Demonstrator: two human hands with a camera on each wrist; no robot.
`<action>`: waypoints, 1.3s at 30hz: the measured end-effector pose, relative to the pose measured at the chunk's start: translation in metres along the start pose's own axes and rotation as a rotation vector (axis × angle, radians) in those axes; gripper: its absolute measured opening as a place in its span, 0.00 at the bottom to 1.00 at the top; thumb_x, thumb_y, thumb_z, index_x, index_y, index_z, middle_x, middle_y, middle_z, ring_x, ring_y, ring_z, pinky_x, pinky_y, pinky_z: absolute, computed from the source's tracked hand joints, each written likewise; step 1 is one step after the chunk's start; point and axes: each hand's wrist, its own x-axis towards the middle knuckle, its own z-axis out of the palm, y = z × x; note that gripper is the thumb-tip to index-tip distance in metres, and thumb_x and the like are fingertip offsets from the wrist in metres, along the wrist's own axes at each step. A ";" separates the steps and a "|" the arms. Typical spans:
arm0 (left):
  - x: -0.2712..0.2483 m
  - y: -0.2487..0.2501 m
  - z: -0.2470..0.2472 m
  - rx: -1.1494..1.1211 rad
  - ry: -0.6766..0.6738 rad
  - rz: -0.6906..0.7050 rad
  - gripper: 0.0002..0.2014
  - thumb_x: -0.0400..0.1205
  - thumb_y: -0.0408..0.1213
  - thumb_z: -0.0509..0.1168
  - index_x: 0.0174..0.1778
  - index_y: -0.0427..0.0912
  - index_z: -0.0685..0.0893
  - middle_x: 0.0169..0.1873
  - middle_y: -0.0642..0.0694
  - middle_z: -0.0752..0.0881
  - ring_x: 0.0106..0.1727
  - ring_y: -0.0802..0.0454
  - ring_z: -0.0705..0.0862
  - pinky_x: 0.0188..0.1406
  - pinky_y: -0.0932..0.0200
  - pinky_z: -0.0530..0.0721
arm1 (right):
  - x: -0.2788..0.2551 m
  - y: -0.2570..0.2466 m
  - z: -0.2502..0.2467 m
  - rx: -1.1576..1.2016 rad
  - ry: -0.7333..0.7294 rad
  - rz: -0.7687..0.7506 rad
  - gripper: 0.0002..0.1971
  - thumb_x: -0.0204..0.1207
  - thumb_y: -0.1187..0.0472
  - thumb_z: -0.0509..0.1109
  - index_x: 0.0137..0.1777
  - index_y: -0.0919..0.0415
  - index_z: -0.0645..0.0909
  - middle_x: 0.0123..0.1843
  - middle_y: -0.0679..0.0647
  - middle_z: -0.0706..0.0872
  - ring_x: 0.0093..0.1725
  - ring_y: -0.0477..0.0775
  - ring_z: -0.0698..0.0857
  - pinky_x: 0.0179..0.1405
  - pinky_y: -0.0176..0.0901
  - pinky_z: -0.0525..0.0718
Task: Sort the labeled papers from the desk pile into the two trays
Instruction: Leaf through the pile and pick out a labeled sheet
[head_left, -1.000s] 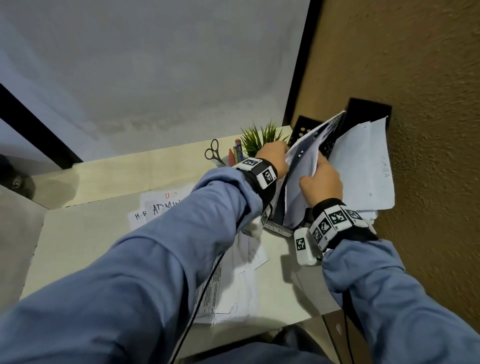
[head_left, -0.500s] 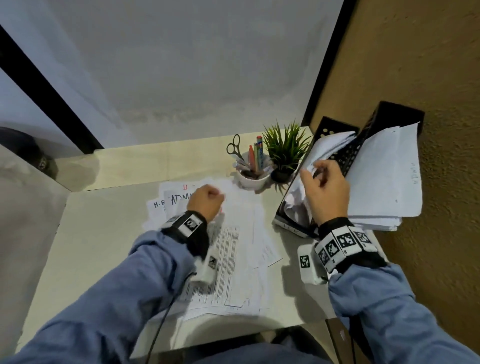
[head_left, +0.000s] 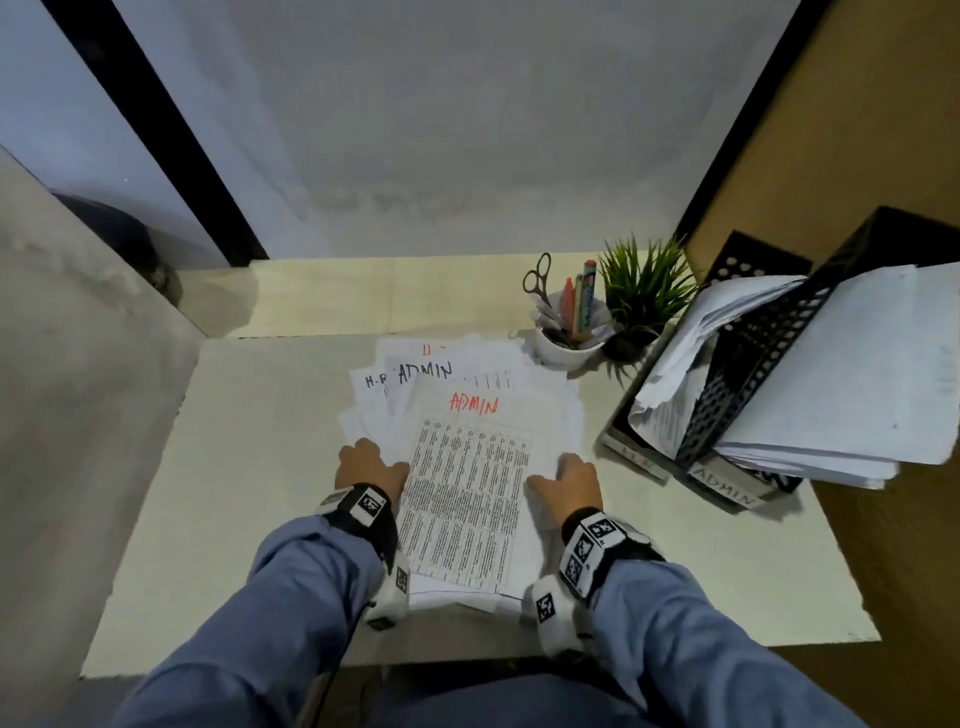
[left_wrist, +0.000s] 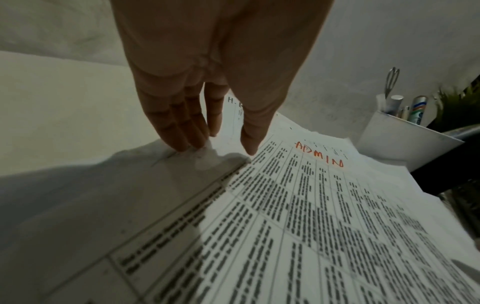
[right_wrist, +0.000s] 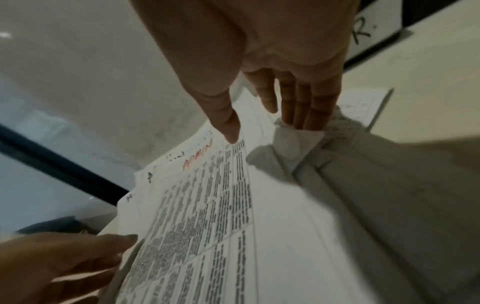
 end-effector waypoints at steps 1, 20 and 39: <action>-0.001 0.000 0.002 -0.017 -0.009 0.016 0.23 0.76 0.41 0.68 0.65 0.34 0.75 0.61 0.36 0.79 0.58 0.39 0.81 0.49 0.57 0.76 | 0.001 0.000 0.003 0.016 0.011 0.027 0.14 0.70 0.59 0.69 0.49 0.56 0.65 0.50 0.55 0.68 0.47 0.51 0.68 0.31 0.37 0.62; -0.020 0.003 0.014 -0.493 -0.156 0.181 0.23 0.68 0.11 0.51 0.27 0.38 0.86 0.39 0.40 0.89 0.46 0.44 0.84 0.53 0.57 0.77 | 0.019 0.003 -0.018 0.423 0.111 0.064 0.10 0.63 0.77 0.70 0.36 0.61 0.81 0.36 0.59 0.84 0.38 0.58 0.82 0.36 0.42 0.83; -0.001 0.011 0.018 -0.475 -0.040 0.047 0.08 0.78 0.24 0.63 0.43 0.39 0.85 0.42 0.38 0.88 0.41 0.44 0.83 0.40 0.63 0.77 | 0.027 0.010 -0.011 0.772 0.082 0.152 0.21 0.59 0.84 0.55 0.18 0.59 0.77 0.16 0.53 0.75 0.20 0.52 0.71 0.21 0.32 0.68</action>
